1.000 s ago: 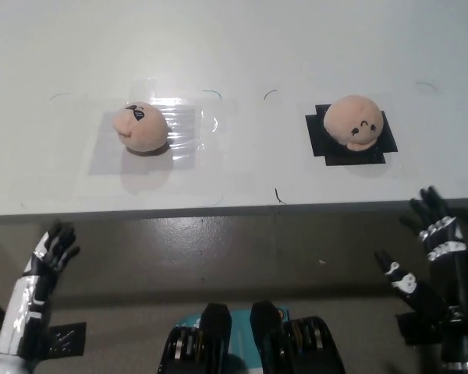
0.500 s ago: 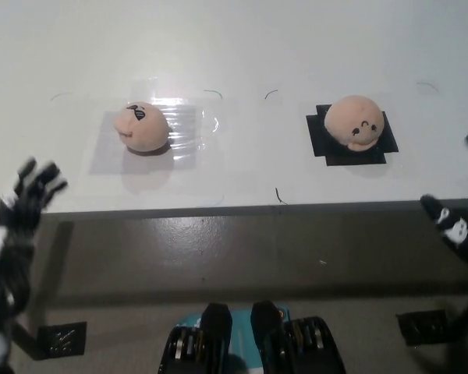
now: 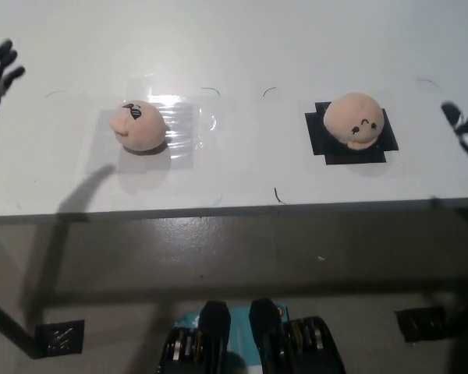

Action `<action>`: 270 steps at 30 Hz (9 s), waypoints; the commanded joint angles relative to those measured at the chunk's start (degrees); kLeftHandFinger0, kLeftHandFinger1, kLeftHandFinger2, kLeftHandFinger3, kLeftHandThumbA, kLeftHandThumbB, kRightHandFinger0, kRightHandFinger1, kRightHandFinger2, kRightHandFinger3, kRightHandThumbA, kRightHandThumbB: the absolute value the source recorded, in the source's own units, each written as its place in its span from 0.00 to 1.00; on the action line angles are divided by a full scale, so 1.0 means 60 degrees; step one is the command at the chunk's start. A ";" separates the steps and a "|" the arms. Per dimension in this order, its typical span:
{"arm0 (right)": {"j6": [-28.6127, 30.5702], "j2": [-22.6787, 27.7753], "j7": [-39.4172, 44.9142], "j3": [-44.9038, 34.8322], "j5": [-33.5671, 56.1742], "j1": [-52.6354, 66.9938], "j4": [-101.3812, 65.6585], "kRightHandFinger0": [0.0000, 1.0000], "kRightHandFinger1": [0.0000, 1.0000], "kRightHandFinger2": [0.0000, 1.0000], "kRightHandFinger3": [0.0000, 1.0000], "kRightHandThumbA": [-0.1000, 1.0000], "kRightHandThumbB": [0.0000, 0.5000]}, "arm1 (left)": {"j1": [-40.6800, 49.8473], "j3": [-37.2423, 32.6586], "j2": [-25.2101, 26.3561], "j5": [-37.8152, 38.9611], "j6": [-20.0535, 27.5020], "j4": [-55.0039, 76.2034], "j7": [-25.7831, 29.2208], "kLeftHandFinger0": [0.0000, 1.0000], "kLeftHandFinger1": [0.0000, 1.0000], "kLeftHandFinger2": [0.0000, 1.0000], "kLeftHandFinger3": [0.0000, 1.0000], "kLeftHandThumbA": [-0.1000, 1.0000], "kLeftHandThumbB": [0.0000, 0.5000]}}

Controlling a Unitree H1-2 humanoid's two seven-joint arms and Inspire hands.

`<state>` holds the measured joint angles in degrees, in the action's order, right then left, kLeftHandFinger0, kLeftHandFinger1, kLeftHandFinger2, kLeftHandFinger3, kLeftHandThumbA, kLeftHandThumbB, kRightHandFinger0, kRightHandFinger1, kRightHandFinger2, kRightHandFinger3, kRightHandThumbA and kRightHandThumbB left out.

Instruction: Use both hands to push two dumpling toys together to the middle

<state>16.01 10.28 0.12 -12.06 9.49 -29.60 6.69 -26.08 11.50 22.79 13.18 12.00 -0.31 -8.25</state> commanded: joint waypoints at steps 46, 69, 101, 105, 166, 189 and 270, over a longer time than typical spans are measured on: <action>0.0719 0.1028 0.1385 -0.0974 0.1281 -0.5221 1.0861 1.00 1.00 1.00 1.00 0.95 0.26 | -0.5775 -0.1435 -0.0250 -0.1748 0.0933 -0.9697 0.0330 1.00 1.00 1.00 1.00 1.00 0.66; 0.0858 0.0479 0.1474 -0.0988 0.1362 -0.5211 1.1238 1.00 1.00 1.00 1.00 0.97 0.29 | -0.5919 -0.2051 -0.0976 -0.2277 0.1631 -1.1826 0.0670 1.00 1.00 1.00 1.00 1.00 0.79; 0.1016 -0.1007 0.1743 -0.1374 0.1870 -0.4680 1.1554 1.00 1.00 1.00 1.00 0.98 0.34 | -0.5511 -0.1738 -0.1707 -0.2025 0.1963 -1.2062 0.0444 1.00 1.00 1.00 1.00 1.00 0.92; 0.0998 -0.1342 0.1747 -0.1390 0.1952 -0.4754 1.1468 1.00 1.00 1.00 1.00 0.96 0.35 | -0.5561 -0.1776 -0.1888 -0.2099 0.1878 -1.1994 0.0610 1.00 1.00 1.00 1.00 1.00 0.88; 0.1820 -0.1456 0.0533 0.1017 -0.0060 -0.4909 1.0477 1.00 1.00 1.00 1.00 1.00 0.40 | -0.5851 -0.2527 -0.2242 -0.2817 0.1859 -1.1939 0.1137 1.00 1.00 1.00 1.00 1.00 0.84; 0.1184 -0.1026 0.1166 0.0872 0.0286 -0.2885 0.6176 1.00 1.00 1.00 1.00 1.00 0.41 | -0.4527 -0.2437 -0.1303 -0.2583 0.1425 -0.8778 0.0045 1.00 1.00 1.00 1.00 1.00 0.91; 0.1528 -0.1124 0.2749 0.0788 0.2059 0.4390 0.4012 1.00 1.00 1.00 1.00 0.93 0.36 | 0.4513 -0.0854 -0.1072 -0.1151 0.2489 -0.4059 -0.0653 1.00 1.00 1.00 1.00 1.00 0.53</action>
<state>22.15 3.86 14.44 -6.70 20.52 -2.18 30.89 2.09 5.39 16.16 4.02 24.62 -24.54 -10.87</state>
